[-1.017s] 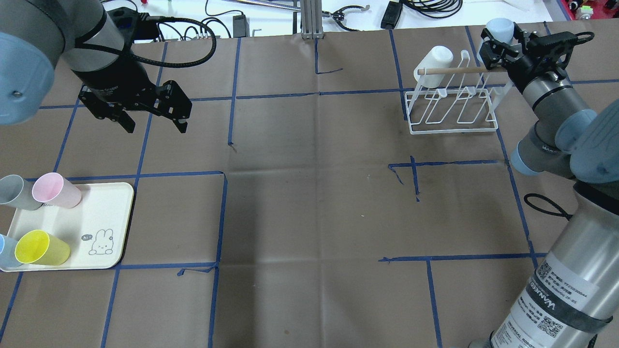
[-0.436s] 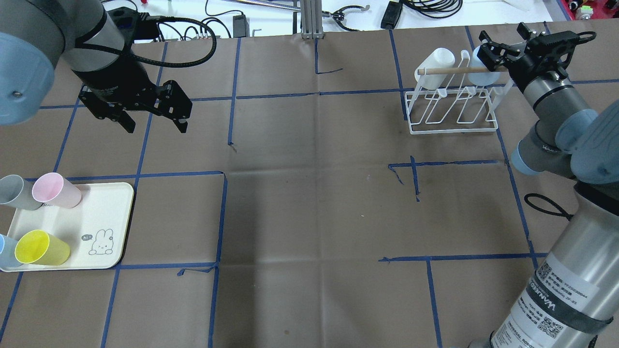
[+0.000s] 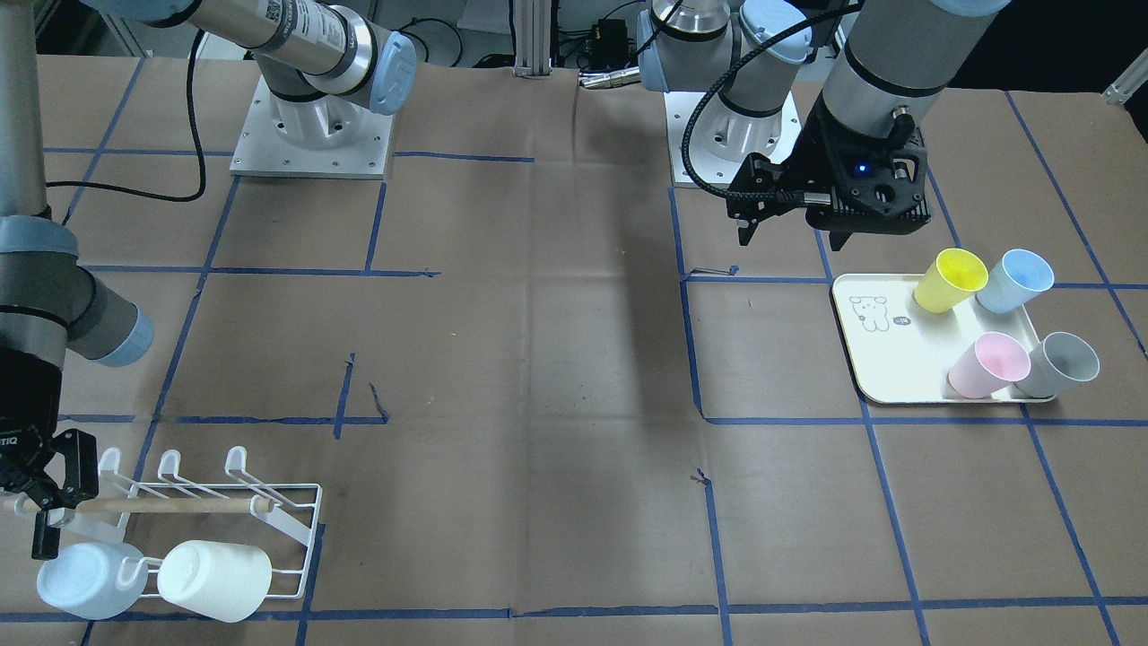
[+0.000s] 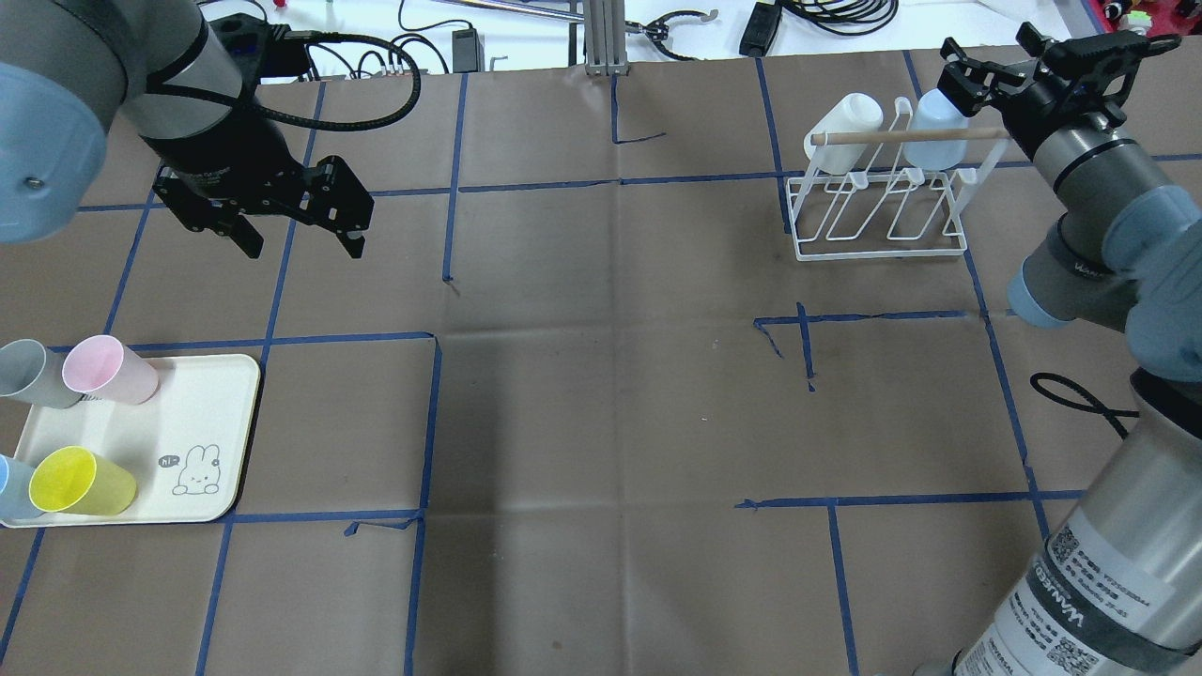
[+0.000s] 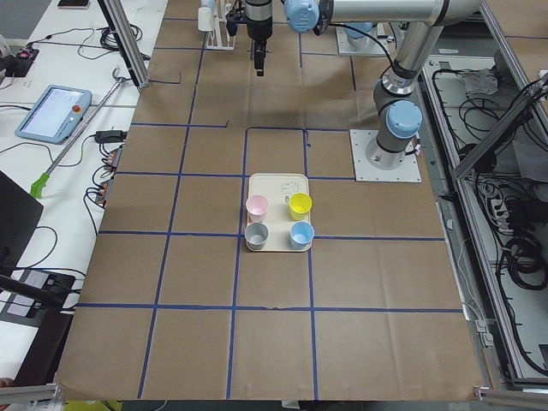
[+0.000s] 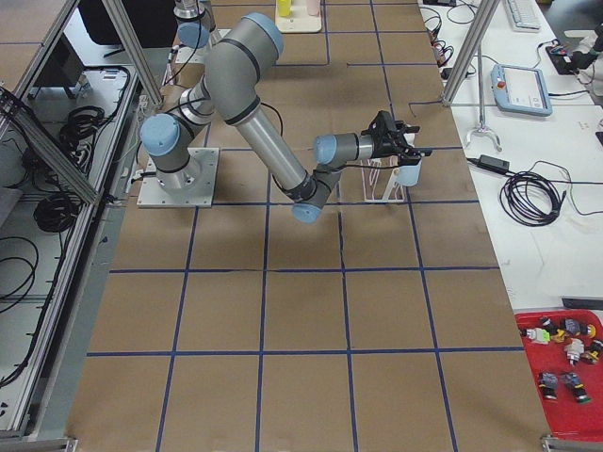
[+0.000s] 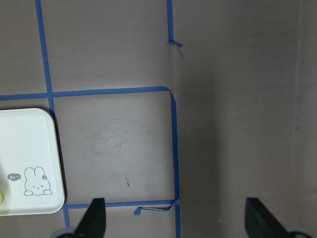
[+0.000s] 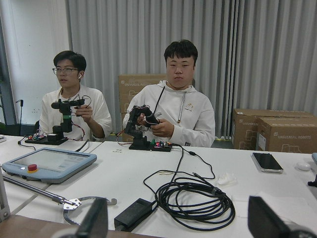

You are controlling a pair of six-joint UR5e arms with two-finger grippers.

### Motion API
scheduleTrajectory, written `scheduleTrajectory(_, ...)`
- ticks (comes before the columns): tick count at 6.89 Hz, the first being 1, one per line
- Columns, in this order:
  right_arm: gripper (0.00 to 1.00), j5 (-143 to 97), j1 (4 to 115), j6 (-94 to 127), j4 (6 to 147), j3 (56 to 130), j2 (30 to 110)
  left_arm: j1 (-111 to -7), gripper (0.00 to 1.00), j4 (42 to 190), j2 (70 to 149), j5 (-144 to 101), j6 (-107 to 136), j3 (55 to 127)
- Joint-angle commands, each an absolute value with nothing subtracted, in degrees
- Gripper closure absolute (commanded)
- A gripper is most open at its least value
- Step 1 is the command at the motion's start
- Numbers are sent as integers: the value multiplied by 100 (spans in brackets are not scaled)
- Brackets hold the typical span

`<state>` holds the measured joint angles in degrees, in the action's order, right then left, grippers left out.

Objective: Transfer IKEA cup to right arm and place on rack

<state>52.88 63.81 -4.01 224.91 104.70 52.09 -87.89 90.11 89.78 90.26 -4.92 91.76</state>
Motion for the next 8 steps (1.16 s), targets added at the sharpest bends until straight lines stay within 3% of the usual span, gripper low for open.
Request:
scheduleTrajectory(1,0,5309,6390,-439,21721,10696,5894,-8789,1,8896,9078,9035,-466,9220)
scheduleTrajectory(4,0,5639,6434,-841,19005,10862,7132,-8815,1,8780,9000,9018,-440,9211)
scheduleTrajectory(8,0,8251,7389,-914,14916,10654,8330,-8833,1,8553,9017,9027,-326,9290)
